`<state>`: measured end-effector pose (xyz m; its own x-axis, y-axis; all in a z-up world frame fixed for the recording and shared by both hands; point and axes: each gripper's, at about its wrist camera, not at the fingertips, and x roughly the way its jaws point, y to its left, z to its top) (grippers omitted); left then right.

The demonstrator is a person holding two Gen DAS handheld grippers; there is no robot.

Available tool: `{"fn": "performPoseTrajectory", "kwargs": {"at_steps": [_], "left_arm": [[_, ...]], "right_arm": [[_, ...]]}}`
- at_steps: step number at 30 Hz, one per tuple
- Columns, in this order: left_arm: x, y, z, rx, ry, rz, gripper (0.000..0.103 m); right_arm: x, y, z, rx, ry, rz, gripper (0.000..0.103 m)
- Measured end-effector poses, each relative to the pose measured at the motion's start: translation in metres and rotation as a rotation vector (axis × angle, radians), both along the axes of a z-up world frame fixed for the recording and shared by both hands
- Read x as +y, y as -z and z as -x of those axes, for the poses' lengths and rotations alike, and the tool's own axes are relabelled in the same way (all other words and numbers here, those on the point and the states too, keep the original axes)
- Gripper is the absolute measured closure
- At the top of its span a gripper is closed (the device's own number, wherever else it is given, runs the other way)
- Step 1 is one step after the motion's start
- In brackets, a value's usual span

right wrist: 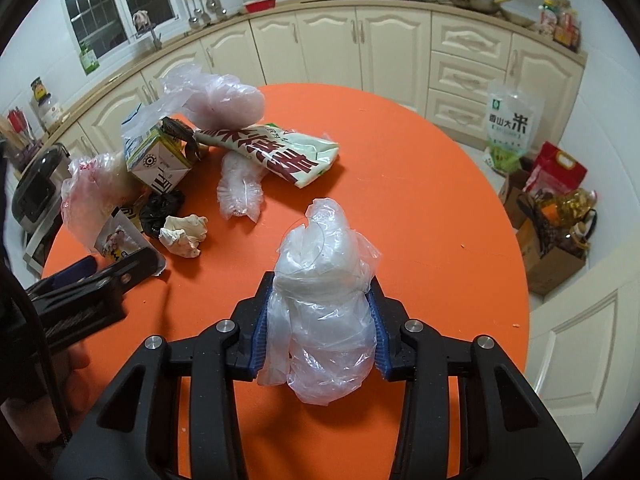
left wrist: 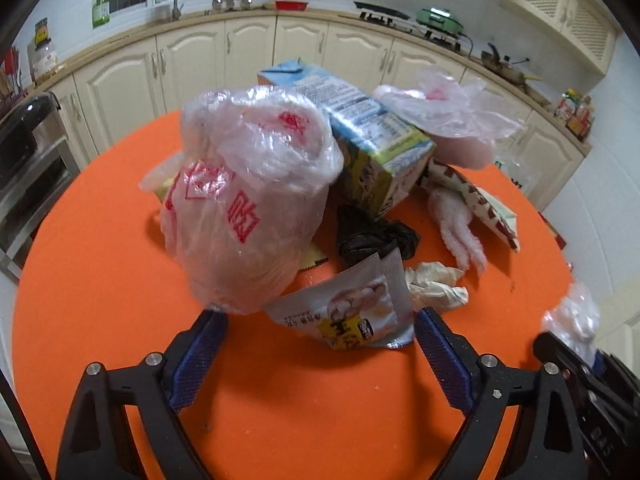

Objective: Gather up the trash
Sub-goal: 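Grasp the clear plastic bag with the right gripper while the left gripper approaches the printed wrapper, then grasp the printed snack wrapper with the left gripper and lift it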

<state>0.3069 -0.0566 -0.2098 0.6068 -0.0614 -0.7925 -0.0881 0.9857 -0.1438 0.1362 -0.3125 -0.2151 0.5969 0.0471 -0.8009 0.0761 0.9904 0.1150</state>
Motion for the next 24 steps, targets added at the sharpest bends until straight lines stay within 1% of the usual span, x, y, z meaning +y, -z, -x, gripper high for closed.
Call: {"fn": "performPoseTrajectory", "kwargs": {"at_steps": [1, 2, 3, 4, 7, 8, 10, 11, 15, 18, 24], "left_arm": [[0.001, 0.000, 0.000, -0.006, 0.010, 0.020, 0.029], [0.003, -0.001, 0.001, -0.010, 0.008, 0.019, 0.031], [0.004, -0.001, 0.002, -0.017, 0.017, 0.034, 0.046], [0.006, -0.002, 0.002, -0.018, 0.021, 0.040, 0.060], [0.011, -0.002, 0.009, -0.021, 0.036, 0.057, 0.070], [0.013, -0.001, 0.012, -0.021, 0.042, 0.068, 0.079], [0.017, -0.001, 0.020, -0.019, 0.064, 0.094, 0.088], [0.017, -0.002, 0.023, -0.018, 0.068, 0.094, 0.091], [0.021, -0.005, 0.042, -0.026, 0.092, 0.107, 0.091], [0.023, -0.012, 0.055, -0.041, 0.103, 0.107, 0.091], [0.016, -0.033, 0.084, -0.092, 0.130, 0.072, 0.091]], "right_arm": [[0.000, 0.000, 0.000, 0.000, 0.001, -0.001, 0.064], [-0.001, 0.000, 0.001, -0.001, 0.001, -0.004, 0.064], [-0.002, 0.000, 0.003, -0.001, 0.001, -0.007, 0.064], [-0.002, 0.000, 0.004, -0.003, 0.002, -0.009, 0.064], [-0.003, -0.001, 0.007, -0.006, 0.004, -0.016, 0.064], [-0.003, -0.001, 0.008, -0.007, 0.005, -0.019, 0.064], [0.001, -0.001, 0.013, -0.010, 0.007, -0.023, 0.064], [0.002, -0.002, 0.015, -0.012, 0.008, -0.025, 0.064], [0.004, -0.006, 0.024, -0.018, 0.009, -0.041, 0.064], [0.004, -0.009, 0.034, -0.024, 0.015, -0.043, 0.064], [0.005, -0.019, 0.051, -0.051, 0.017, -0.059, 0.064]]}}
